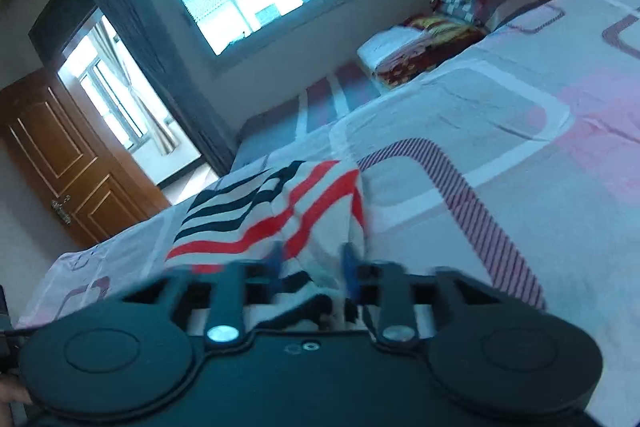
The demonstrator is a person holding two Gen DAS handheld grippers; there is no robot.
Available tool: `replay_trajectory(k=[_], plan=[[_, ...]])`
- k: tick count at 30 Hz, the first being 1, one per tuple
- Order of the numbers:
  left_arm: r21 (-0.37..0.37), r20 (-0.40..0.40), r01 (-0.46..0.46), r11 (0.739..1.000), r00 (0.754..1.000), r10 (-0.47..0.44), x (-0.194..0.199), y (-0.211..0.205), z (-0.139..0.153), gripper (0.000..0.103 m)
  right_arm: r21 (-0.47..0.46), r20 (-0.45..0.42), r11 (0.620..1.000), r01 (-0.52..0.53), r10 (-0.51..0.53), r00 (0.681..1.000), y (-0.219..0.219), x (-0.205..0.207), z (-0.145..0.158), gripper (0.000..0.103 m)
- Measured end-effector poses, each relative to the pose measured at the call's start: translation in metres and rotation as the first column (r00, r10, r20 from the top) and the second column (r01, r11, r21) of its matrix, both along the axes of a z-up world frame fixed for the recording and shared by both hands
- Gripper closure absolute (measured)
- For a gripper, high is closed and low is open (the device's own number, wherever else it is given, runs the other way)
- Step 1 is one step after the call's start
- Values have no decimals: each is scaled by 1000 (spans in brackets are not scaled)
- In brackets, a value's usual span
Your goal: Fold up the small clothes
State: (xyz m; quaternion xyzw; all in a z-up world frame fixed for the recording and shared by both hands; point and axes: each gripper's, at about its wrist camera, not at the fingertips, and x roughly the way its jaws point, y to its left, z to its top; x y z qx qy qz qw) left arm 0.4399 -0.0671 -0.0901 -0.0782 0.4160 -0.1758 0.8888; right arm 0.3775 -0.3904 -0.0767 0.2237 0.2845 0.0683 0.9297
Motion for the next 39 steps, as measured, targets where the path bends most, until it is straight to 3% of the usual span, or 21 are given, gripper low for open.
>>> replay_trajectory(k=[2, 4, 6, 7, 8, 9, 10, 13, 15, 16, 17, 20, 23, 24, 27, 29, 34, 36, 39], plan=[[-5, -6, 7, 1000, 1000, -7, -3, 2, -3, 7, -69, -89, 997, -29, 23, 996, 7, -7, -12, 90], [12, 25, 17, 1000, 1000, -17, -8, 3, 1, 7, -80, -92, 996, -46, 38, 995, 6, -11, -4, 89], [0, 61, 14, 1000, 998, -14, -12, 5, 10, 7, -42, -90, 999, -30, 26, 996, -3, -11, 7, 70], [-17, 74, 18, 1000, 997, -16, -12, 6, 15, 7, -31, -41, 999, -11, 9, 999, -8, -16, 16, 67], [-34, 81, 19, 999, 997, -16, -10, 9, 18, 7, -18, -1, 1000, -7, 7, 1000, -13, -18, 21, 53], [-56, 80, 10, 998, 997, -6, -4, 12, 21, 7, 6, 17, 1000, -12, 12, 1000, -19, -17, 25, 31], [-77, 72, 5, 997, 997, 1, 1, 15, 21, 7, 49, 2, 999, -20, 19, 1000, -27, -11, 25, 24], [-189, 6, -13, 982, 1000, 15, 22, 26, 15, 8, 233, -87, 971, -46, 67, 994, -48, 12, 11, 25], [-276, -70, -20, 961, 998, 0, 38, 33, 5, 9, 288, -118, 955, -68, 106, 987, -57, 25, 0, 25], [-308, -106, -15, 951, 994, -19, 44, 34, 0, 17, 302, -134, 950, -80, 126, 983, -60, 31, -4, 25], [-317, -143, -17, 948, 989, -31, 49, 33, -5, 24, 314, -158, 945, -90, 146, 977, -63, 38, -10, 25], [-298, -189, -5, 954, 981, -54, 59, 29, -15, 25, 388, -241, 918, -86, 191, 952, -70, 51, -29, 25], [-344, -218, 4, 939, 972, -84, 65, 25, -26, 25, 445, -246, 885, -136, 267, 932, -66, 60, -39, 26], [-355, -221, 6, 935, 971, -91, 67, 24, -29, 24, 452, -247, 877, -164, 300, 921, -61, 64, -39, 26], [-382, -214, 15, 924, 971, -104, 73, 19, -35, 22, 418, -276, 878, -235, 369, 888, -40, 78, -42, 44], [-384, -204, 24, 923, 973, -110, 76, 15, -36, 22, 420, -267, 871, -253, 385, 884, -30, 85, -40, 43], [-338, -175, 64, 939, 976, -130, 74, 8, -32, 22, 432, -251, 862, -264, 396, 883, -27, 90, -38, 45], [-330, -168, 78, 941, 976, -140, 73, 11, -31, 22, 403, -256, 878, -258, 379, 889, -36, 84, -33, 53], [-323, -160, 87, 942, 976, -145, 73, 12, -30, 22, 336, -246, 915, -224, 315, 917, -58, 70, -20, 47]])
